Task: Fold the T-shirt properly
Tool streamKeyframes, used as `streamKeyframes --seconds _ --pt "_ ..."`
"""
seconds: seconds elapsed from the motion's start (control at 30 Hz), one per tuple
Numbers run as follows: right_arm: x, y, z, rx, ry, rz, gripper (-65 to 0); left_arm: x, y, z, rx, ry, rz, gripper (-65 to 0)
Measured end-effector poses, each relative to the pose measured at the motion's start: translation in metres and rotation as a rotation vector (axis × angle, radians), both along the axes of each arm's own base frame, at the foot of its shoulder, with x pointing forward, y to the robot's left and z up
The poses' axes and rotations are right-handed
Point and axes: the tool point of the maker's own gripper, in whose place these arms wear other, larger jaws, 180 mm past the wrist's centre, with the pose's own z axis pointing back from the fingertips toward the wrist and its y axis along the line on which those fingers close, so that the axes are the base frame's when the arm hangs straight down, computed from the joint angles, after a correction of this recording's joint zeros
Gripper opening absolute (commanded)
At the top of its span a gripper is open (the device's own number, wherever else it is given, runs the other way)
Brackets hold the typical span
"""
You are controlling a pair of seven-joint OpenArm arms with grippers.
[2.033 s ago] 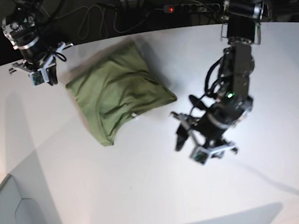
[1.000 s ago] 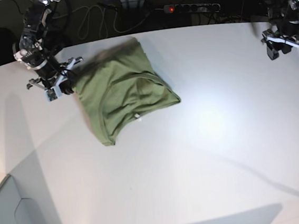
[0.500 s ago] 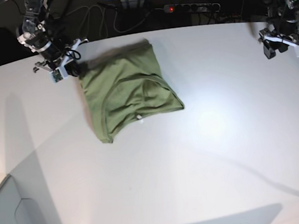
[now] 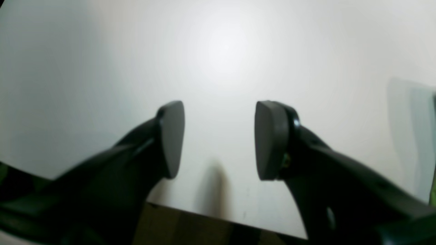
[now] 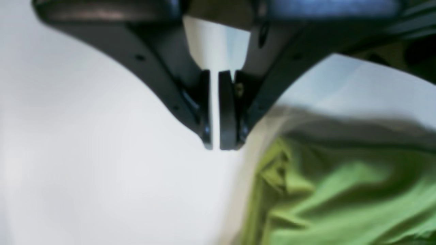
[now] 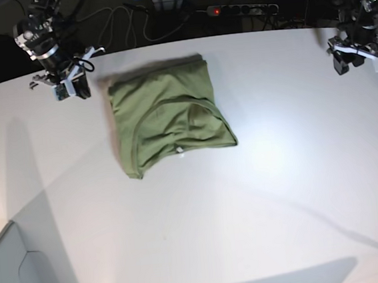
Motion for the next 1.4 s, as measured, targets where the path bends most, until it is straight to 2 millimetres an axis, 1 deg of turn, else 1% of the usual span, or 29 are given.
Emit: streamKeyframes --seconds 0.07,0.17,0.27,0.33,0.47,0.57,0.87,0.93,1.0,1.13,1.2,1.27,1.33,1.4 --pt "0.009 -0.004 -0.001 0.000 -0.010 -0.013 -64.9 -0.005 0.000 -0.002 0.001 0.016 0.000 -33.2" --pt "0.022 -0.002 -0.002 0.017 -0.028 -0.013 -64.9 -0.009 -0.002 -0.006 -0.010 0.023 0.014 -33.2" --pt "0.023 0.000 -0.002 0.020 -0.033 -0.010 -64.9 -0.010 -0.005 -0.009 -0.023 0.022 0.017 -33.2" --pt "0.020 0.008 -0.004 0.026 -0.020 0.015 -64.9 -0.012 -0.005 -0.009 -0.019 0.025 0.018 -33.2" --pt "0.006 0.033 -0.011 0.064 0.014 0.070 -64.9 -0.015 -0.005 -0.011 -0.022 0.036 0.018 -33.2" --pt "-0.005 0.039 -0.017 0.070 0.042 0.086 -64.9 -0.015 -0.005 -0.011 -0.021 0.036 0.018 -33.2" --pt "-0.022 0.068 -0.021 0.110 0.078 0.157 -64.9 -0.017 -0.009 -0.015 -0.038 0.037 0.028 -33.2" --pt "-0.024 0.072 -0.021 0.118 0.080 0.167 -64.9 -0.017 -0.009 -0.015 -0.037 0.038 0.028 -33.2" --pt "-0.026 0.073 -0.022 0.119 0.084 0.167 -64.9 -0.017 -0.009 -0.015 -0.037 0.038 0.028 -33.2" --pt "-0.028 0.065 -0.023 0.107 0.089 0.151 -64.9 -0.017 -0.009 -0.015 -0.037 0.039 0.028 -33.2" --pt "-0.026 0.053 -0.019 0.083 0.079 0.126 -64.9 -0.017 -0.008 -0.017 -0.049 0.034 0.035 -33.2" --pt "-0.022 0.041 -0.008 0.043 0.051 0.110 -64.9 -0.021 -0.007 -0.022 -0.056 0.049 0.043 -33.2" --pt "-0.017 0.042 0.009 0.025 0.005 0.123 -64.9 -0.024 -0.007 -0.027 -0.066 0.061 0.050 -33.2" --pt "-0.015 0.049 0.029 0.020 -0.044 0.139 -64.9 -0.025 -0.007 -0.029 -0.071 0.067 0.054 -33.2"
